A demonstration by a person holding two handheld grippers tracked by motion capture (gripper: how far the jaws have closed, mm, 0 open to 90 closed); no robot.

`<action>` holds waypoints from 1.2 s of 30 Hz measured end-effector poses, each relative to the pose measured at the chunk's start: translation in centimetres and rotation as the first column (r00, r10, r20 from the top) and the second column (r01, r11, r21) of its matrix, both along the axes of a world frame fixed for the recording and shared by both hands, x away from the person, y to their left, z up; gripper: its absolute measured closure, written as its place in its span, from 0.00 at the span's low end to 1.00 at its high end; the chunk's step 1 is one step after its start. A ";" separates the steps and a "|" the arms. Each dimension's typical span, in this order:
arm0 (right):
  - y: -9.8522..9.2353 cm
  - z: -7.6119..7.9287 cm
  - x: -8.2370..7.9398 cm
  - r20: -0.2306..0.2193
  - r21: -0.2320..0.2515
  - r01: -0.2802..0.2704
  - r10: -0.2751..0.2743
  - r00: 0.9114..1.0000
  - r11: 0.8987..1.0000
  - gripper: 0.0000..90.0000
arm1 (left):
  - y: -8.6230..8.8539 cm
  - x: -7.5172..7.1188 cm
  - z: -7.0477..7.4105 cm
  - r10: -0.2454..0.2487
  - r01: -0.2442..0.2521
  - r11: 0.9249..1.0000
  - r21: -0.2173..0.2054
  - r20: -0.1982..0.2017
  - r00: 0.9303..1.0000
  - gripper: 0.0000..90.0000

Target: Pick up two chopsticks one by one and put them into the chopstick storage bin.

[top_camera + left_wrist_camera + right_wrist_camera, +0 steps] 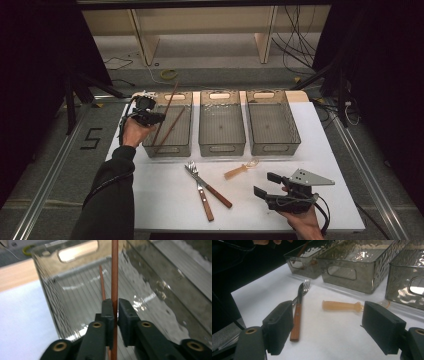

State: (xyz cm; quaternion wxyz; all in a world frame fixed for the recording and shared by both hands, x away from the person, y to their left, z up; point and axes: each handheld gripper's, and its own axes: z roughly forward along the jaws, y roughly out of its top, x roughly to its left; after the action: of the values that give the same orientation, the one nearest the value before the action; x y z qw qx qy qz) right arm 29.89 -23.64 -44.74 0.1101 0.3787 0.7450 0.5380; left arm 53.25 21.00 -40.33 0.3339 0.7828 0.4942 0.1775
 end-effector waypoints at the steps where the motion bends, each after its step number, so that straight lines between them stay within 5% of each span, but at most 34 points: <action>1: 0.0 0.0 0.0 0.000 0.000 0.000 0.000 1.000 1.000 0.29 | 0.0 0.0 -0.1 0.007 -0.007 1.000 -0.004 0.000 1.000 0.77; 6: 0.0 0.0 0.0 -0.002 0.001 0.000 0.000 1.000 1.000 0.29 | 0.1 -0.5 0.4 -0.003 0.002 0.999 -0.043 -0.019 1.000 0.56; 12: 0.1 -0.1 0.0 -0.002 0.000 -0.005 0.005 1.000 1.000 0.29 | 0.2 -1.6 1.2 -0.040 0.039 0.996 -0.075 -0.008 0.999 0.43; 22: 0.1 -0.1 0.0 -0.006 0.001 -0.012 0.012 1.000 1.000 0.29 | 0.4 -5.3 1.8 -0.069 0.077 0.985 -0.157 0.054 0.996 0.35; 36: 0.1 0.3 0.4 0.005 -0.056 -0.046 0.046 0.999 0.997 0.29 | 0.6 -10.2 -0.8 -0.086 0.105 0.975 -0.197 0.105 0.991 0.30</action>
State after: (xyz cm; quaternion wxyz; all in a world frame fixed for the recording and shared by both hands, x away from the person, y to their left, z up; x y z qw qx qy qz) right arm 30.31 -23.56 -44.44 0.1107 0.3564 0.7680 0.5205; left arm 43.03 21.63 -41.13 0.4432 0.7583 0.4549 0.1473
